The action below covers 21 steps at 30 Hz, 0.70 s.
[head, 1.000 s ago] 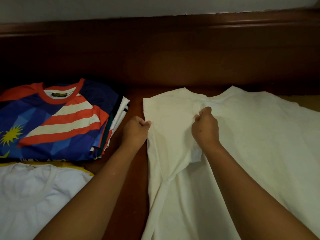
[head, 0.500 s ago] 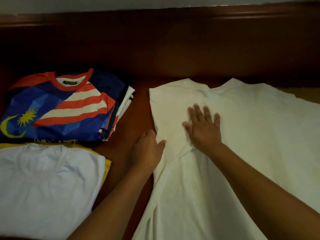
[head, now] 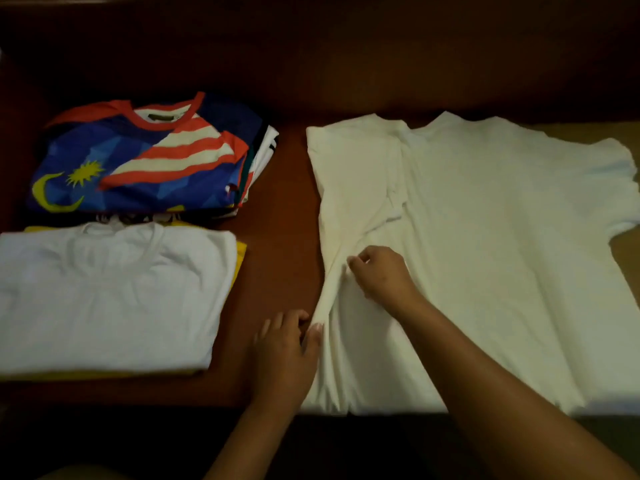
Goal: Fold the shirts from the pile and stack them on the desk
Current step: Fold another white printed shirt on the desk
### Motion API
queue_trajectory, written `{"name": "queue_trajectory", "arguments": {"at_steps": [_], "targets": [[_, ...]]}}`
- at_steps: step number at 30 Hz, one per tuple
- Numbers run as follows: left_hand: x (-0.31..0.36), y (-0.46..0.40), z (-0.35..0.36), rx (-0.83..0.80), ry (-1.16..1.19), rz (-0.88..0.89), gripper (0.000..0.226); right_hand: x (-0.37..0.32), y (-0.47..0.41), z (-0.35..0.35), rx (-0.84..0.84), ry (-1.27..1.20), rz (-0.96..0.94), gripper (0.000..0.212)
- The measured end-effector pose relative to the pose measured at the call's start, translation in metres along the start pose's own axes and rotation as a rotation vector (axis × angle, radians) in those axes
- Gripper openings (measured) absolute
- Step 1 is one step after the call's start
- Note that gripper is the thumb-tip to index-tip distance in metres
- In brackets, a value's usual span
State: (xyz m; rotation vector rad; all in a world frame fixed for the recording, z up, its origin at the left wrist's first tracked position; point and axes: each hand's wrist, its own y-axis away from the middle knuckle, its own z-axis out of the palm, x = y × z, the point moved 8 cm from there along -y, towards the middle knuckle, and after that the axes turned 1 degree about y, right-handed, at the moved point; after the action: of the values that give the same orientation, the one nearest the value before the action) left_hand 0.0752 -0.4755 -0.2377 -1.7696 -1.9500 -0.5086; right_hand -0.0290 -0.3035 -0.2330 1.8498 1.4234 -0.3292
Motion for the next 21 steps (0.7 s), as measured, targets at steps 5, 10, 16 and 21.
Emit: {"name": "queue_trajectory", "arguments": {"at_steps": [5, 10, 16, 21], "targets": [[-0.008, 0.078, -0.006, -0.026, -0.213, -0.024, 0.028, -0.008, 0.028, 0.032, -0.009, 0.046, 0.076, 0.041], [-0.016, 0.105, -0.01, -0.058, -0.189, -0.152, 0.014, -0.018, 0.04, 0.041, -0.043, -0.125, 0.114, 0.011], [-0.007, 0.127, -0.028, 0.02, 0.139, -0.207, 0.008, -0.026, 0.054, 0.031, -0.155, -0.35, 0.128, 0.018], [0.031, 0.152, 0.013, -0.242, 0.196, -0.124, 0.03, -0.021, 0.063, 0.005, -0.173, -0.561, 0.08, 0.023]]}}
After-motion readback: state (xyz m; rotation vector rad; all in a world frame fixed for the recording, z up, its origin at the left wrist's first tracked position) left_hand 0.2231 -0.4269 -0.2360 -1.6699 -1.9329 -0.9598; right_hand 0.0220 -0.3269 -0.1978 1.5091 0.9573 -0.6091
